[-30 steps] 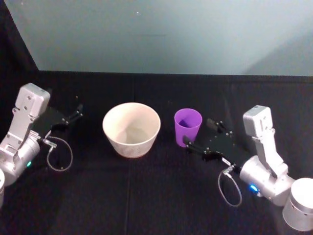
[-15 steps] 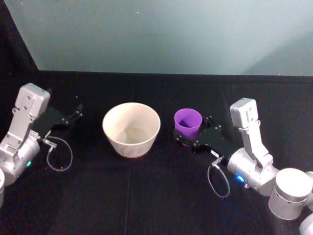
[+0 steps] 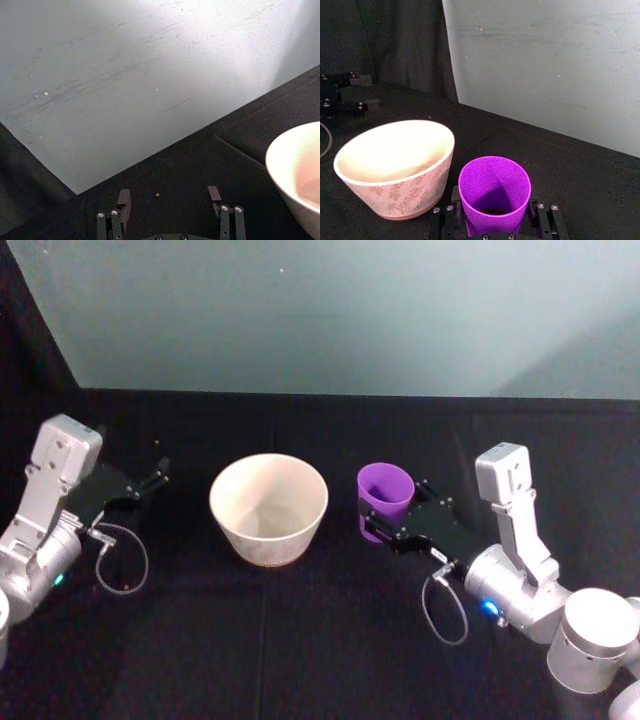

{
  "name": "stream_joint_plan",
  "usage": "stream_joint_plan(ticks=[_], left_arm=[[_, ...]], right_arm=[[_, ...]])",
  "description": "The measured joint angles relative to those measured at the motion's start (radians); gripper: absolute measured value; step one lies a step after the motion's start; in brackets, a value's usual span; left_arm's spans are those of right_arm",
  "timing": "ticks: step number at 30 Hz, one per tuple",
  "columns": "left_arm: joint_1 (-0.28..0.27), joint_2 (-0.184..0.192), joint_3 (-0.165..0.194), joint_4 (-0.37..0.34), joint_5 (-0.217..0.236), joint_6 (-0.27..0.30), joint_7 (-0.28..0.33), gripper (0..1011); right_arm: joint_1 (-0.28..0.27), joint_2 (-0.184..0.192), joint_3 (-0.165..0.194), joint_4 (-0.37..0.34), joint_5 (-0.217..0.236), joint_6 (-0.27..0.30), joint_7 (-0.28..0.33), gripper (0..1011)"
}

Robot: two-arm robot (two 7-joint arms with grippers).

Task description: Pick up the cup and pour the mung beans from the cup into the bowl.

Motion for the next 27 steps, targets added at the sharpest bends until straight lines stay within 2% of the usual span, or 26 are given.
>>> stream_joint_plan(ticks=[6,9,13,18,21,27], left_arm=[[0.0,0.0,0.0,0.0,0.0,0.0,0.0,1000],[0.0,0.0,0.0,0.0,0.0,0.0,0.0,1000],[0.0,0.0,0.0,0.0,0.0,0.0,0.0,1000],[0.0,0.0,0.0,0.0,0.0,0.0,0.0,1000],[0.0,0.0,0.0,0.0,0.0,0.0,0.0,1000],[0.0,0.0,0.0,0.0,0.0,0.0,0.0,1000]], right_arm=[[-0.022,0.008,0.023,-0.064,-0.006,0.018,0.001,732],[-0.036,0.019,0.038,-0.121,-0.009,0.051,-0.005,724],[-0.052,0.035,0.067,-0.216,-0.006,0.128,-0.019,726],[-0.062,0.046,0.096,-0.293,0.008,0.177,-0.018,726],[-0.066,0.05,0.108,-0.324,0.017,0.194,-0.012,726],[-0.07,0.051,0.117,-0.34,0.027,0.205,-0.008,726]])
